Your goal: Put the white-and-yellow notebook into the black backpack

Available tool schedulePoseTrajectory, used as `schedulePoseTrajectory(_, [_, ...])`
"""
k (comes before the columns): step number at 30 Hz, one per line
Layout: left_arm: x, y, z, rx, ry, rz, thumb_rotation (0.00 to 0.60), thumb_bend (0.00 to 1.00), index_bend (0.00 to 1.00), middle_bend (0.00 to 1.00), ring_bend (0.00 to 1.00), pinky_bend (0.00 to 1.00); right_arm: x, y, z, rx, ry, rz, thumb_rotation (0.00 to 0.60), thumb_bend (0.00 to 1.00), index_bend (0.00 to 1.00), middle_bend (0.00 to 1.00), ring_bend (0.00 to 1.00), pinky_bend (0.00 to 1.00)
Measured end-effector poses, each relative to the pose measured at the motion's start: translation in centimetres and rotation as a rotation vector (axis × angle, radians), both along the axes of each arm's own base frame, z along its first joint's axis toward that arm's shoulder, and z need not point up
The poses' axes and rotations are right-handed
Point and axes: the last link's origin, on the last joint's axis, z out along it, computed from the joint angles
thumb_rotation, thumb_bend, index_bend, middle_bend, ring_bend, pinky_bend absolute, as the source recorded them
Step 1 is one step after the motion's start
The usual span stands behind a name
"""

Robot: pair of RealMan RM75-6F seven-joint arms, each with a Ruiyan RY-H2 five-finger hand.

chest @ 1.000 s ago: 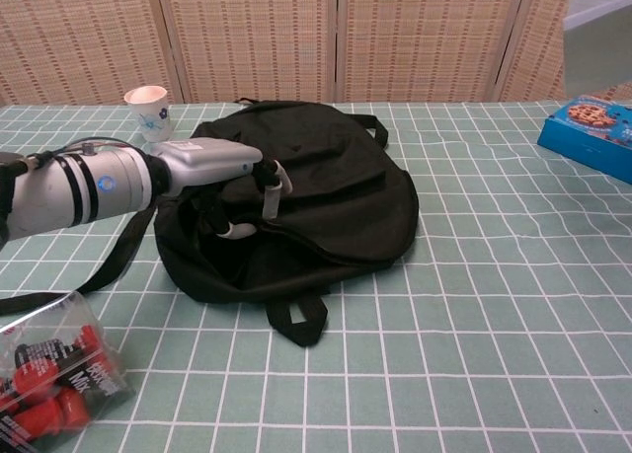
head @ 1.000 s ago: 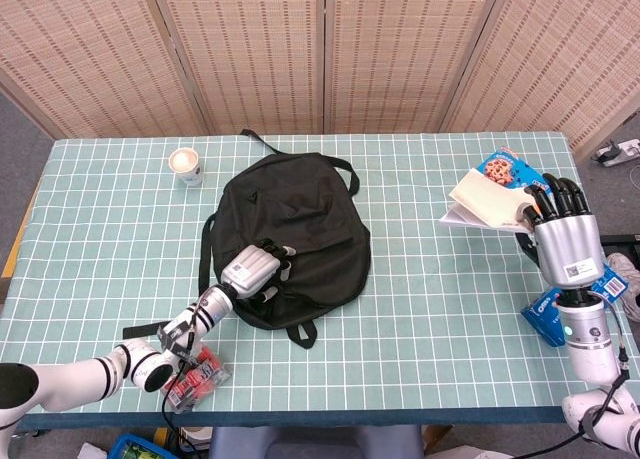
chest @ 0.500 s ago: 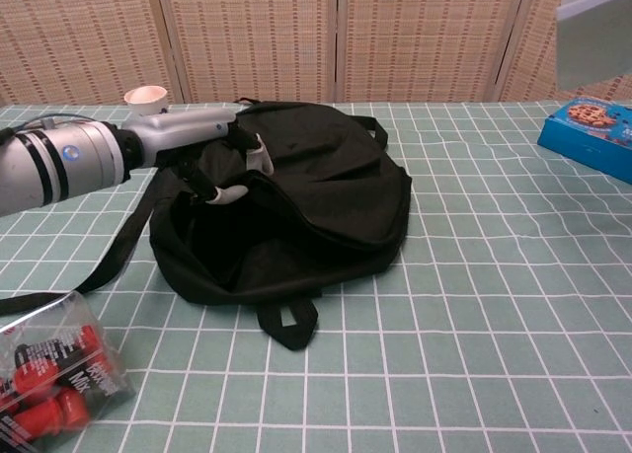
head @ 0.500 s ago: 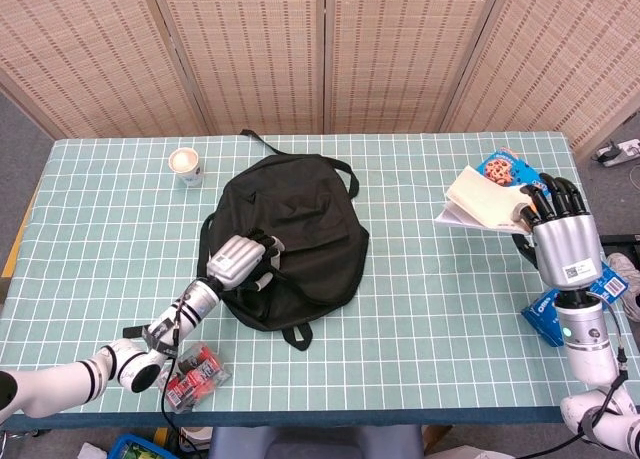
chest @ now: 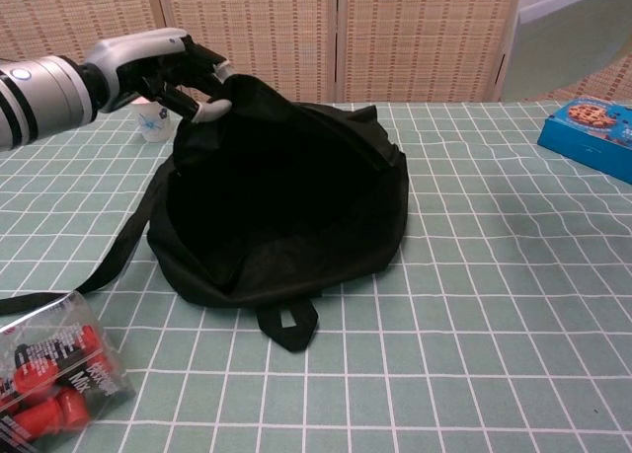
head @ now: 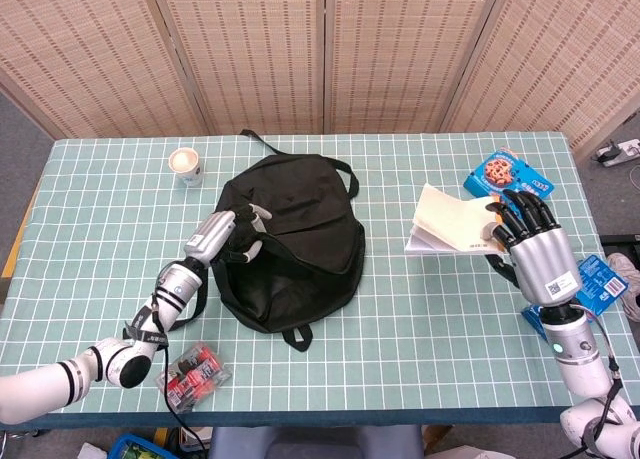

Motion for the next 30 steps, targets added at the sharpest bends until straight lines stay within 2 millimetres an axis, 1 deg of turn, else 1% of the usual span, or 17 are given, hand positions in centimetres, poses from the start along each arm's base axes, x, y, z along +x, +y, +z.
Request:
schedulePoseTrajectory(7, [0.2,0.8,1.2,-0.016,-0.103,0.119,0.600,0.47,0.69,0.29,0.25,0.13,1.4,0.9,-0.7,0.087,-0.050,0.080,0.600,0.36,0.74,0.35,0.21,0.21])
schedulePoseTrajectory(17, [0.6,1.9,1.5,-0.012,-0.157,0.242,0.600,0.48,0.70,0.29,0.25,0.13,3.4,2.3,-2.3,0.222,-0.088,0.181,0.600,0.36,0.74,0.36,0.21,0.22])
schedulePoseTrajectory(25, [1.5,2.5,1.7,-0.036,-0.227,0.353,0.600,0.49,0.70,0.29,0.25,0.13,4.8,2.4,-3.9,0.301,-0.115,0.228,0.600,0.36,0.74,0.36,0.22,0.24])
schedulePoseTrajectory(30, [2.3,2.7,2.0,-0.048,-0.247,0.376,0.600,0.49,0.70,0.29,0.25,0.13,6.0,1.9,-5.8,0.355,-0.116,0.255,0.600,0.36,0.74,0.36,0.22,0.24])
